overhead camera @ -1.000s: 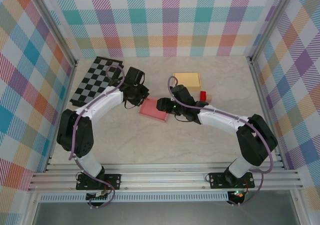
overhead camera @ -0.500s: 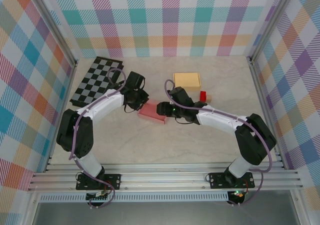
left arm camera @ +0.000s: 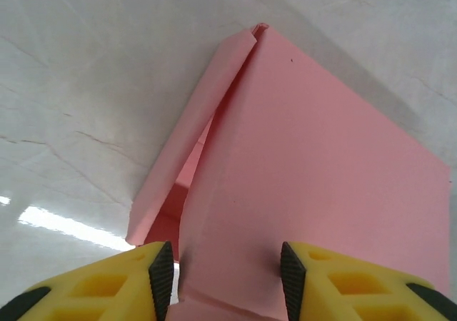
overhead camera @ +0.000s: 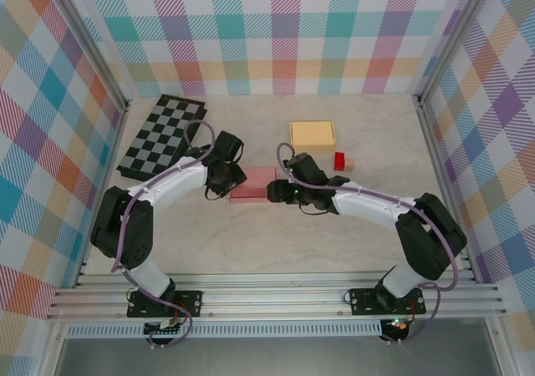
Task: Fold the paper box
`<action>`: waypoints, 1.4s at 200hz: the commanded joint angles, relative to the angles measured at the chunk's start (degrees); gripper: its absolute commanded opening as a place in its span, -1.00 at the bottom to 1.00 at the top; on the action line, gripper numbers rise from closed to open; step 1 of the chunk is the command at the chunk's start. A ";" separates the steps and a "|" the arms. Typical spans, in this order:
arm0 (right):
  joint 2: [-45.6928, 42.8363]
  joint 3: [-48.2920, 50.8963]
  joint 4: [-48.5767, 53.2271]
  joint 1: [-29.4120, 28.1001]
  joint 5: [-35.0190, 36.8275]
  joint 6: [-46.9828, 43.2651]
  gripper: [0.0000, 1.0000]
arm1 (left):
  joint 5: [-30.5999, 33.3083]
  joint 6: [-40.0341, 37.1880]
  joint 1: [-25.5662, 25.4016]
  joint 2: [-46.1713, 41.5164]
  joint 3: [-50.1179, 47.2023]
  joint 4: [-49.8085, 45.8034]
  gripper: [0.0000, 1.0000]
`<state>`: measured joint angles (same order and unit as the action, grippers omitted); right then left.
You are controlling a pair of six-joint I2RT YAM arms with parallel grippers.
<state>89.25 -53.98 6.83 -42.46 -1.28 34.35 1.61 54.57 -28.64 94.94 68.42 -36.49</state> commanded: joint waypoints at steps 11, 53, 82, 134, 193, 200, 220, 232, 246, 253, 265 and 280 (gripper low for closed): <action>-4.32 -1.19 5.78 0.08 1.58 -2.93 0.24 | 3.31 -2.95 -0.54 -2.36 -1.27 -3.77 0.01; -4.73 -4.43 9.61 0.08 3.46 -4.57 0.29 | 4.24 -4.28 -0.54 -2.47 -0.35 -5.19 0.11; -1.46 -9.92 12.46 0.09 5.67 -7.02 0.31 | 4.59 -5.08 -0.53 -2.56 -0.11 -5.94 0.24; 7.55 -19.59 17.30 0.05 8.92 -10.39 0.39 | 5.04 -6.36 -0.54 -2.63 -0.44 -6.47 0.40; 13.46 -20.15 17.12 0.13 9.43 -11.15 0.38 | 3.26 -8.01 -0.45 -1.73 -2.20 -4.11 0.41; 13.87 -19.84 17.08 0.18 9.64 -11.15 0.38 | 2.91 -8.07 -0.45 -1.52 -2.57 -3.75 0.41; 14.86 -18.53 16.89 0.18 10.52 -11.41 0.38 | 2.91 -8.41 -0.45 -0.86 -3.62 -2.92 0.41; 15.40 -17.89 16.81 0.18 11.24 -11.69 0.37 | 3.07 -8.68 -0.49 -0.56 -4.69 -2.24 0.41; 16.06 -17.20 16.78 0.18 12.11 -12.08 0.37 | 3.16 -9.12 -0.45 -0.22 -6.10 -1.07 0.41; 16.42 -16.89 16.76 0.14 12.62 -12.33 0.37 | 3.15 -9.41 -0.45 0.09 -6.67 -0.55 0.41; 16.96 -16.53 16.59 0.22 13.37 -13.00 0.37 | 2.97 -9.82 -0.45 0.59 -7.53 0.36 0.40; 17.95 -16.42 16.62 0.18 14.05 -13.75 0.37 | 2.43 -10.18 -0.45 1.20 -8.36 1.57 0.40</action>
<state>105.21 -71.40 22.85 -42.46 10.55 22.79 4.99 46.15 -28.75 94.74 61.82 -36.82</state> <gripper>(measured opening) 0.687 0.703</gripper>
